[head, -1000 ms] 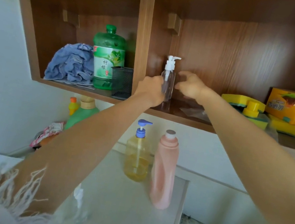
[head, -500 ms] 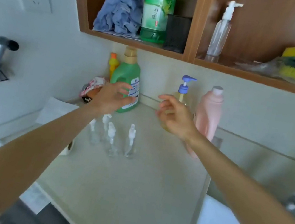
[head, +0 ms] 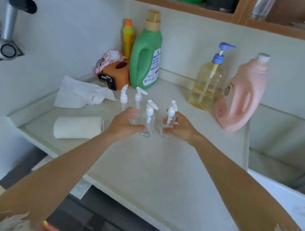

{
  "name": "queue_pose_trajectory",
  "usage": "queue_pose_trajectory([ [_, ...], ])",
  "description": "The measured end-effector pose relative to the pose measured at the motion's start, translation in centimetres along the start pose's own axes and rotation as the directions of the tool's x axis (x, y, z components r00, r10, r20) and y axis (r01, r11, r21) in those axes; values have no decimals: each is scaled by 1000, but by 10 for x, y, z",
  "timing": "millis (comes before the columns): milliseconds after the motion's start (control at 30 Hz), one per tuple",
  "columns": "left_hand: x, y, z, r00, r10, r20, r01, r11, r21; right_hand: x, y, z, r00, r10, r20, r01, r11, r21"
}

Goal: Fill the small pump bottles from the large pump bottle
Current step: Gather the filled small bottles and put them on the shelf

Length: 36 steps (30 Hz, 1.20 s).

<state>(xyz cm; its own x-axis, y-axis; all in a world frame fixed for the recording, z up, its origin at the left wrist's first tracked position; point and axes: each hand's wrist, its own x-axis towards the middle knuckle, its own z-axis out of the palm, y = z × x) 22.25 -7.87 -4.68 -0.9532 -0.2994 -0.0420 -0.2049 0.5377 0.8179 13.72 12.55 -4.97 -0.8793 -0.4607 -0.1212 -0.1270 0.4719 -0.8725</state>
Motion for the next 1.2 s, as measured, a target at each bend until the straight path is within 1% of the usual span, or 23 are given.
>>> queue_pose_trajectory([
  [100,13,-3,11,995,17,101,-20,999,29,-1,3,5,999,17,-42,-16,1000,10],
  [167,18,-4,17,987,42,153,-58,993,99,-3,5,8,998,24,-61,-27,999,-45],
  [233,20,-4,22,983,62,175,-91,982,164,-6,9,8,997,20,-77,-27,995,-94],
  [367,18,3,23,983,80,163,-113,972,204,-15,7,6,998,-18,-58,8,985,-170],
  [500,7,19,25,977,137,164,-174,954,245,-31,4,3,999,-44,12,46,976,-211],
  [633,4,49,30,967,214,142,-238,953,186,-50,-8,-26,997,-76,12,77,980,-184],
  [733,3,91,31,940,315,130,-328,939,103,-67,-35,-69,988,-153,-21,147,974,-174],
  [833,-3,143,29,902,418,109,-423,905,37,-83,-68,-115,967,-237,-96,218,960,-174],
  [933,-5,203,26,862,506,28,-506,862,-12,-98,-104,-165,925,-343,-163,305,927,-217],
  [1000,-4,248,21,824,566,-16,-566,824,10,-104,-129,-202,878,-441,-189,371,874,-315],
  [1067,-1,292,13,778,626,-52,-624,780,43,-102,-153,-239,826,-521,-215,401,811,-426],
  [1100,1,317,9,750,656,-77,-654,754,59,-101,-166,-260,806,-540,-242,393,794,-464],
  [1167,9,357,3,721,680,-129,-673,733,101,-97,-187,-292,786,-547,-288,363,786,-501],
  [1200,14,375,2,722,673,-159,-663,739,118,-94,-196,-306,780,-551,-297,347,776,-527],
])
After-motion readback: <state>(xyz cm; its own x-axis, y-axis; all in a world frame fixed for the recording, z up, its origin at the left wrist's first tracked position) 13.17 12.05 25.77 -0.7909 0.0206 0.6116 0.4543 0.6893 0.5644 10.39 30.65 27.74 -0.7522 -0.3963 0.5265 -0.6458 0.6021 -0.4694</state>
